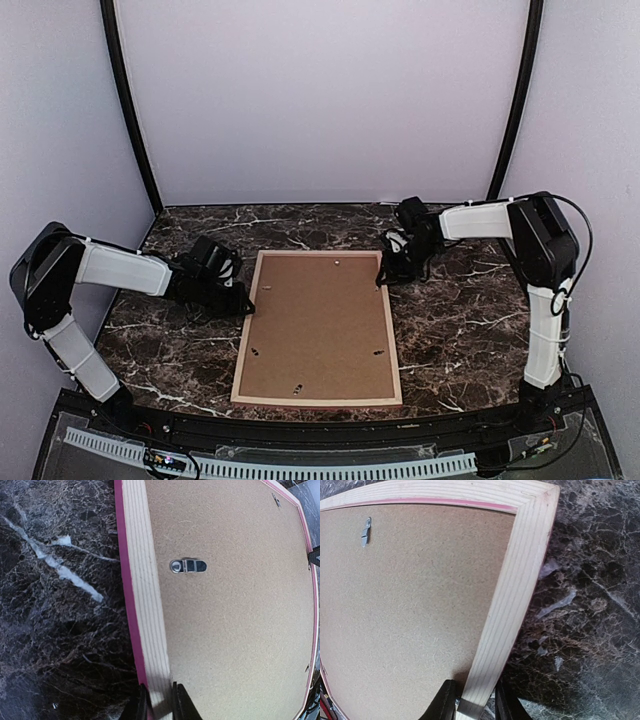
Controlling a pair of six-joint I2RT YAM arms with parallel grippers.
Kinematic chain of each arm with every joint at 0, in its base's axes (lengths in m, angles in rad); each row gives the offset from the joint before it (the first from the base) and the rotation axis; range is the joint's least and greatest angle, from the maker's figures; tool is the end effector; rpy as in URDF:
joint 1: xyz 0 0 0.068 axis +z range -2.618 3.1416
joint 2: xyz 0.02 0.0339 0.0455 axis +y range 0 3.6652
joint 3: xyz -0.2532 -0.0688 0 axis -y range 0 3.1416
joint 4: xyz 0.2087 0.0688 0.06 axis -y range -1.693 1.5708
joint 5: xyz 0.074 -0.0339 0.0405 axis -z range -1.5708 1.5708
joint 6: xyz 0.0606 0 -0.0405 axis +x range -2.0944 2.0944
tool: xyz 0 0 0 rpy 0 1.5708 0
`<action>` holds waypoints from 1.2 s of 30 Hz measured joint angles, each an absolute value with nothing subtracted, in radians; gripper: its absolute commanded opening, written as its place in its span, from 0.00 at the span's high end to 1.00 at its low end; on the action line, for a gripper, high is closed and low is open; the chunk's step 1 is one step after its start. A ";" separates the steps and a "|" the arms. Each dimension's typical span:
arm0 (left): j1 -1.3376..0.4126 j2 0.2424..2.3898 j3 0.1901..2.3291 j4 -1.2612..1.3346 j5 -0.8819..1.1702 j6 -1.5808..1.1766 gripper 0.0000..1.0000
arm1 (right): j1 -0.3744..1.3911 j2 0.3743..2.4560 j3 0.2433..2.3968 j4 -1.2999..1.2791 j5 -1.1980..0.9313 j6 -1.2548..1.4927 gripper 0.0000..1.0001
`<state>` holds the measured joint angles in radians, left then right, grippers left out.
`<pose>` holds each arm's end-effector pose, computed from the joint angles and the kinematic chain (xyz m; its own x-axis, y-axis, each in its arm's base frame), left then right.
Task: Put the photo into the frame
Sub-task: Press the fastener onto the backboard.
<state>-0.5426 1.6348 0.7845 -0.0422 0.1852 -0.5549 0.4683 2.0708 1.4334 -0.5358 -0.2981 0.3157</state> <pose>0.2535 -0.1659 0.1449 -0.8863 -0.0703 -0.4578 0.1642 0.8765 -0.4525 0.3452 0.1946 0.1381 -0.9475 -0.1467 -0.2840 -0.2512 0.8912 0.3776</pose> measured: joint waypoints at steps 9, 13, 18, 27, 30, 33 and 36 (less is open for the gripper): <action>-0.543 1.635 0.785 -0.043 0.185 -0.555 1.00 | 0.465 2.095 1.483 -0.598 -0.303 0.288 0.82; -0.543 1.635 0.785 -0.043 0.186 -0.555 1.00 | 0.465 2.100 1.493 -0.611 -0.303 0.278 0.82; -0.543 1.635 0.786 -0.044 0.186 -0.555 1.00 | 0.464 2.101 1.493 -0.611 -0.314 0.264 0.68; -0.543 1.636 0.786 -0.043 0.187 -0.556 1.00 | 0.428 2.085 1.447 -0.545 -0.421 0.275 0.54; -0.543 1.636 0.786 -0.042 0.187 -0.561 1.00 | 0.415 2.070 1.414 -0.507 -0.451 0.300 0.52; -0.543 1.636 0.786 -0.041 0.187 -0.564 1.00 | 0.410 2.049 1.381 -0.483 -0.448 0.319 0.50; -0.543 1.636 0.786 -0.040 0.187 -0.569 1.00 | 0.410 2.011 1.327 -0.463 -0.427 0.337 0.49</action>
